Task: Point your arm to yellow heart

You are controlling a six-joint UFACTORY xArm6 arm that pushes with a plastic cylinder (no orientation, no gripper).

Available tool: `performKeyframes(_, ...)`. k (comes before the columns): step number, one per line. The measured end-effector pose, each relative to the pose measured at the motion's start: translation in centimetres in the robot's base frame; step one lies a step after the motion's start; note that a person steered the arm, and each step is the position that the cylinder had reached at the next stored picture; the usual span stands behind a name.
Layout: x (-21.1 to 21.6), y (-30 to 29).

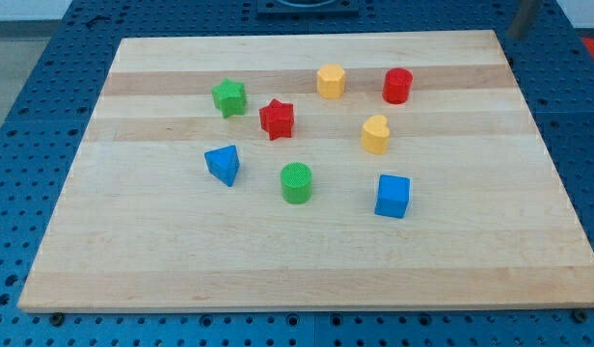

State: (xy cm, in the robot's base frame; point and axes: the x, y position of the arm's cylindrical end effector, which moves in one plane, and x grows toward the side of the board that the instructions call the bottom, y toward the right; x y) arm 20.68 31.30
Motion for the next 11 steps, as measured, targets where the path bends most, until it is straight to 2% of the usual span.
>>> performKeyframes(1, 0.1, -3.8)
performKeyframes(2, 0.2, -4.3)
performKeyframes(3, 1.4, -7.1)
performKeyframes(5, 4.6, -8.3)
performKeyframes(8, 18.5, -10.2)
performKeyframes(9, 21.5, -13.5)
performKeyframes(11, 23.9, -22.6)
